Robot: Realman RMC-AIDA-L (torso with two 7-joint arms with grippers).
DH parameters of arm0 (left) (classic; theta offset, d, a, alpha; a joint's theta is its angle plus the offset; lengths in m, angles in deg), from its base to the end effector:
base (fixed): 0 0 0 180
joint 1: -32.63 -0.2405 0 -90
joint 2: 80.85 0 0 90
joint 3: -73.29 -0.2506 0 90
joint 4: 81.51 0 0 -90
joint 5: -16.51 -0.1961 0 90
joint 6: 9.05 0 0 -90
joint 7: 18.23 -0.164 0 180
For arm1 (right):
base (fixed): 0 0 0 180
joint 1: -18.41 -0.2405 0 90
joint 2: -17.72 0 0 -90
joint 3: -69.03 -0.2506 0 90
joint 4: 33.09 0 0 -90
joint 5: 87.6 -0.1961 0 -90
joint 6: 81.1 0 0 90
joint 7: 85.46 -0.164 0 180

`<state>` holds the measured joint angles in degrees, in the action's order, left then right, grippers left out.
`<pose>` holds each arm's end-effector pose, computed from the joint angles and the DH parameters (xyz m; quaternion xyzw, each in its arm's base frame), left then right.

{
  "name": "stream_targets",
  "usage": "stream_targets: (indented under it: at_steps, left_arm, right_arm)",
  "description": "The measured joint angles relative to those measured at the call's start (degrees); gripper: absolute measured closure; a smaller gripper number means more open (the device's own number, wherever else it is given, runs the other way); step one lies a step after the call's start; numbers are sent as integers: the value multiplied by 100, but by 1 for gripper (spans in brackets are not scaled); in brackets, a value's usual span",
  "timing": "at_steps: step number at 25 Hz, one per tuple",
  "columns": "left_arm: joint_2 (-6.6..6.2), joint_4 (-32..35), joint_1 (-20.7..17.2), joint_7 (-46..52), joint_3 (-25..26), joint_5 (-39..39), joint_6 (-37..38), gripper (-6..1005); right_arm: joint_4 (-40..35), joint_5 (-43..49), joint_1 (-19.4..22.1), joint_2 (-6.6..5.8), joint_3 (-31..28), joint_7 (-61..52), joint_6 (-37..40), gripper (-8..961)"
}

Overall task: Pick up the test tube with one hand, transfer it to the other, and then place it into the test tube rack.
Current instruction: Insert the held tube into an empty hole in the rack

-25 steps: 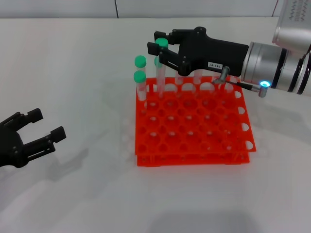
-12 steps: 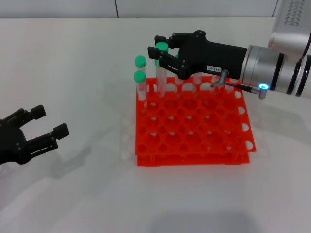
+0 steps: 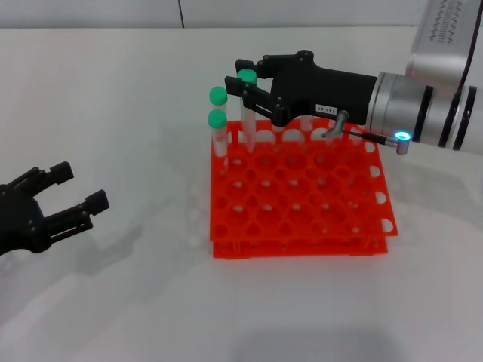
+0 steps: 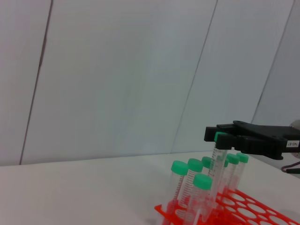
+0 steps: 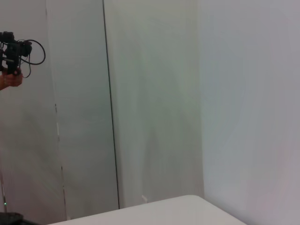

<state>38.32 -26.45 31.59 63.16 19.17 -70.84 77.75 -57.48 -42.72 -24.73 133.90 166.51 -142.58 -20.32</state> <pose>-0.3050 0.2302 0.0367 -0.8625 -0.2984 -0.3062 0.2708 0.1295 0.3838 -0.0765 -0.9230 0.0919 0.3261 0.1824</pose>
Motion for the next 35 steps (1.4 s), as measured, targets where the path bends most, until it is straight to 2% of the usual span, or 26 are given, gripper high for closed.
stream_targets:
  at_steps: [6, 31, 35]
  left_arm:
    - [-5, -173, 96, -93, 70, 0, 5, 106]
    - [-9, -180, 165, -98, 139, -9, 7, 106]
    - [-9, -179, 165, -97, 139, -9, 2, 106]
  right_arm:
    - [-5, -69, -9, 0, 80, 54, -23, 689]
    - [-5, -72, 35, 0, 194, 113, -163, 689]
    - [9, -310, 48, 0, 411, 241, -163, 688]
